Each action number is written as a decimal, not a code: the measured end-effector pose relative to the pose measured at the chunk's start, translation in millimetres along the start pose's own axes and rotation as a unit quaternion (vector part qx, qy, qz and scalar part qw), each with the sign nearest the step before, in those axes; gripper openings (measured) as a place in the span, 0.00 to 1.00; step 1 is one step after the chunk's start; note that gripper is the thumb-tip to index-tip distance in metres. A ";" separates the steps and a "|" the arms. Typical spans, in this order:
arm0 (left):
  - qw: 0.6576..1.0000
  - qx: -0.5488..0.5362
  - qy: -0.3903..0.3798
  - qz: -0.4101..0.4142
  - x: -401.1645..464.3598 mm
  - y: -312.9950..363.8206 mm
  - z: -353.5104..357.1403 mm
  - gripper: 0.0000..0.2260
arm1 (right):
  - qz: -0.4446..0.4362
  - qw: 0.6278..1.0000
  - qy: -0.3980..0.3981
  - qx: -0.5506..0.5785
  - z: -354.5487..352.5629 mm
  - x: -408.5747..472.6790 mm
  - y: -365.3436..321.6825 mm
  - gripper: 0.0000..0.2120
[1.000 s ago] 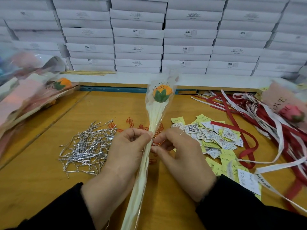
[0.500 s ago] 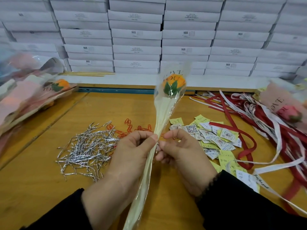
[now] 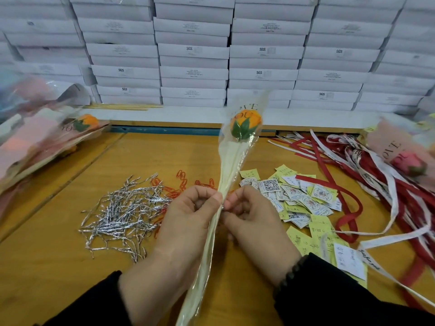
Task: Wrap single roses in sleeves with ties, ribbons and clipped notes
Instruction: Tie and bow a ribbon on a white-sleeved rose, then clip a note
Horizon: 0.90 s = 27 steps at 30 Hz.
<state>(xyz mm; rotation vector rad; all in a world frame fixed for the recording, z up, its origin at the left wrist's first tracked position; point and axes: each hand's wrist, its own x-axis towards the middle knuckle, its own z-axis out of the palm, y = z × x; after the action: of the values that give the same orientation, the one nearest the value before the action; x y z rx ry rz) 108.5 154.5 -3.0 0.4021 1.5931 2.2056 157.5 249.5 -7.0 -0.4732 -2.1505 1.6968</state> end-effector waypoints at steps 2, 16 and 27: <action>1.000 0.011 0.014 0.013 2.5 -0.4 -1.9 0.05 | -0.028 0.999 0.013 -0.041 0.5 -0.7 -1.0 0.12; 0.997 0.066 -0.027 0.002 -4.2 3.2 2.4 0.03 | 0.019 0.985 0.003 0.169 -18.1 12.9 1.3 0.10; 0.982 0.040 -0.127 -0.134 -2.9 4.4 -2.0 0.13 | 0.011 0.974 0.008 0.224 -20.0 18.4 7.8 0.10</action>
<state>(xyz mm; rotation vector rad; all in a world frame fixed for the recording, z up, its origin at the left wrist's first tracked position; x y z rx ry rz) 109.5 150.2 0.6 0.4451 1.5023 1.8172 151.1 276.9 -9.0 -0.3768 -1.6761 2.1007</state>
